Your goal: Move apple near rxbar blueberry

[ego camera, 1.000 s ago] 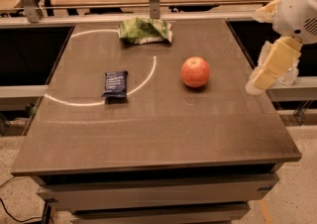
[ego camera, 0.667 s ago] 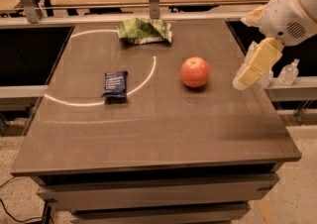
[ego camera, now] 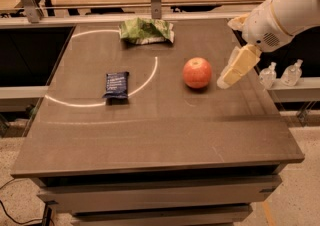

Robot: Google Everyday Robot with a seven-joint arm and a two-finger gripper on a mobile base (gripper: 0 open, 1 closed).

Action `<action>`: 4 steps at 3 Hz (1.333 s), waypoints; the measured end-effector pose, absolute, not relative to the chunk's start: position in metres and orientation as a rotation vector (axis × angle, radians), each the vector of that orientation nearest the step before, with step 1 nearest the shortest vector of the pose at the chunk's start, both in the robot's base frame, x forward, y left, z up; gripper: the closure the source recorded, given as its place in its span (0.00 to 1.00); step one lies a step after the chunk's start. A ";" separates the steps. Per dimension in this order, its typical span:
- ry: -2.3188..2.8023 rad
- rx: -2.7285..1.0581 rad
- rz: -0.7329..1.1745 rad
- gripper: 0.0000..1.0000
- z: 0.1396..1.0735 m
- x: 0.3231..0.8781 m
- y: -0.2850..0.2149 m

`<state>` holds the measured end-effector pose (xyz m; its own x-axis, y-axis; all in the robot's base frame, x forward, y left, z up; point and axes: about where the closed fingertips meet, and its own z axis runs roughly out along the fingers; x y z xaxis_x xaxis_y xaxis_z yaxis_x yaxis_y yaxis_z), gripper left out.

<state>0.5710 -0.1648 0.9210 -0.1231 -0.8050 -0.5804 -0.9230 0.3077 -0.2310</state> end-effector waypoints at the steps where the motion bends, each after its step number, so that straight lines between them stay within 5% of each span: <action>1: 1.886 -1.569 0.308 0.00 0.915 0.574 -0.147; 4: 1.920 -1.501 0.382 0.00 0.888 0.579 -0.120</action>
Offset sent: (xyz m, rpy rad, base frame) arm 0.0031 0.0137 -0.0047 0.0331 -0.0052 0.0524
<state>0.5793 -0.1204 0.8884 -0.1217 -0.7464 -0.6543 -0.9401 0.2982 -0.1653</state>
